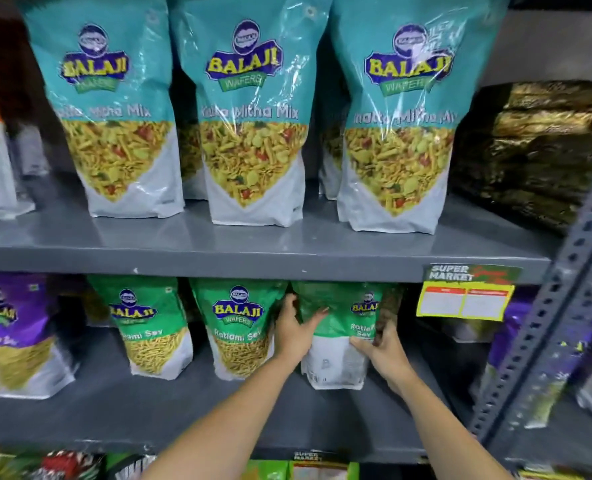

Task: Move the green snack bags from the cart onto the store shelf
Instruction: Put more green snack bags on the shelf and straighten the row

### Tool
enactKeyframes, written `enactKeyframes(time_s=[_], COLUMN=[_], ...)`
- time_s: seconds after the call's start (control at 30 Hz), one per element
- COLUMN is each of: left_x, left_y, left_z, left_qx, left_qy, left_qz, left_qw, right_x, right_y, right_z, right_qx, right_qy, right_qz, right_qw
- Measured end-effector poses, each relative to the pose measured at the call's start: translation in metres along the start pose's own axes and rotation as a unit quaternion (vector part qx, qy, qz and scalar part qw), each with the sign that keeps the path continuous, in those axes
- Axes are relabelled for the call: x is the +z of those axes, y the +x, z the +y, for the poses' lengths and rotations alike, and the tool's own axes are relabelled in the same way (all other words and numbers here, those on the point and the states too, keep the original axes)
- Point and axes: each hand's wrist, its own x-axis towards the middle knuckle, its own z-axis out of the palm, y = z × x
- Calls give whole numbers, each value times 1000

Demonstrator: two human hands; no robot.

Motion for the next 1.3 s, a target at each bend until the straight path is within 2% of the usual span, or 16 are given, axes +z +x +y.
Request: enactKeyframes(time_s=[0.17, 0.27, 0.33, 0.47, 0.7, 0.87, 1.0, 1.07, 1.1, 1.13, 1.17, 1.2, 1.3], left_x=[13, 21, 26, 35, 23, 41, 60, 61, 60, 59, 58, 58, 57], left_y=[-19, -36, -48, -44, -21, -49, -62, -53, -49, -43, -38, -33, -22], left_z=[-26, -40, -51, -61, -64, -63, -63, -64, -66, -67, -70, -75, -86], left_qx=[-66, -78, -106, -142, -88, -66, -103, -93, -81, -74, -71, -73, -72], left_qy=[66, 37, 18, -25, 62, -24, -50, -65, -76, -91, -109, -125, -148], left_qz=[-33, -10, -1, -13, -34, 92, 91, 73, 64, 52, 38, 20, -26], left_qw=[995, 996, 994, 989, 994, 993, 989, 991, 992, 992, 991, 989, 986], right_x=[1, -4, -5, 7, 16, 11, 15, 23, 26, 35, 42, 57, 60], right_y=[-1, 2, 4, -4, -37, 6, 15, 13, 8, 3, -3, -4, -15], right_z=[11, 6, 7, 18, 34, 27, 8, 9, 12, 24, 30, 35, 29], right_qx=[51, 105, 138, 133, 165, 191, 182, 188, 147, 74, 94, 149, 169], right_qy=[61, 194, 226, 176, 156, 135, 127, 139, 147, 113, 135, 197, 232], right_qz=[2, -10, -3, -36, 5, 71, -23, -113, -127, -98, -108, -86, 5], right_qw=[997, 975, 964, 975, 974, 970, 975, 966, 970, 986, 980, 965, 958])
